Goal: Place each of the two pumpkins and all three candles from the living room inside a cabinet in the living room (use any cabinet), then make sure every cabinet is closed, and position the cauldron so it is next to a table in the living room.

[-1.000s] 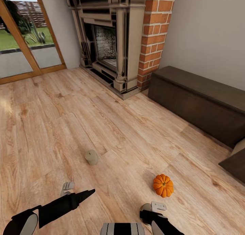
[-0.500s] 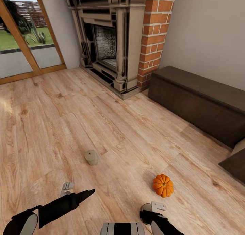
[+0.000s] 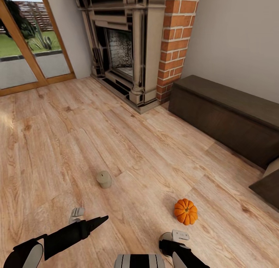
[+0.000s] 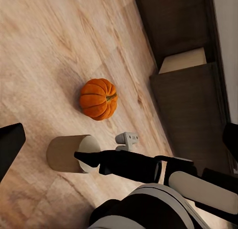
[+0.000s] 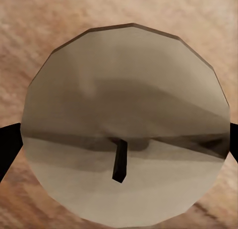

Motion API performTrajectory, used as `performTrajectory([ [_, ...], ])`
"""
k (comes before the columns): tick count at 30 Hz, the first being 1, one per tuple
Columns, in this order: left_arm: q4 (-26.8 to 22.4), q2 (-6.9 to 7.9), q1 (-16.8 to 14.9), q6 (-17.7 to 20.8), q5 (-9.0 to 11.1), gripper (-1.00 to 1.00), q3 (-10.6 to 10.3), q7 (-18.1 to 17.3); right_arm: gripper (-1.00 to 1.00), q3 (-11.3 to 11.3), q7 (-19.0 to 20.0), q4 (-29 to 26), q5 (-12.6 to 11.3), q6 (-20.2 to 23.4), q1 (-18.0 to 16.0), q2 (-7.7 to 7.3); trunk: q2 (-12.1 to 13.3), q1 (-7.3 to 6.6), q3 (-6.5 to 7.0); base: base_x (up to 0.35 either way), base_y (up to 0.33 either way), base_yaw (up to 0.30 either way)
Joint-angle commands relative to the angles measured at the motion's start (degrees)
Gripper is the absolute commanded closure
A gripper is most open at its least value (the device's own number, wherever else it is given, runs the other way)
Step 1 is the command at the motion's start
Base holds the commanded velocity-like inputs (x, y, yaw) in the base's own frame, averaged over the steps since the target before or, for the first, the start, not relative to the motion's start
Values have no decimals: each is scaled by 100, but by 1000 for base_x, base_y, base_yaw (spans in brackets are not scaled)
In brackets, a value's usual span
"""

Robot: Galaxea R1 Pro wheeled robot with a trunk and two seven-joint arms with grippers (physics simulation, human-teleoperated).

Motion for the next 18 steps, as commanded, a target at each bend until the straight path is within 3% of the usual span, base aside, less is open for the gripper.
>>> performTrajectory([
  [1, -1, 0, -2, 30, 12, -100, 4, -11, 100, 48, -49, -12, -44, 27, -1, -6, -2, -1, -4, 0, 0, 0],
  [12, -1, 0, -2, 30, 12, -100, 4, -11, 100, 54, -48, -12, -44, 20, -1, -7, -2, -1, -4, 0, 0, 0],
  [18, -1, 0, -2, 30, 12, -100, 4, -11, 100, 40, -46, -12, -44, 25, -1, -7, 4, -11, 85, 0, 0, 0],
])
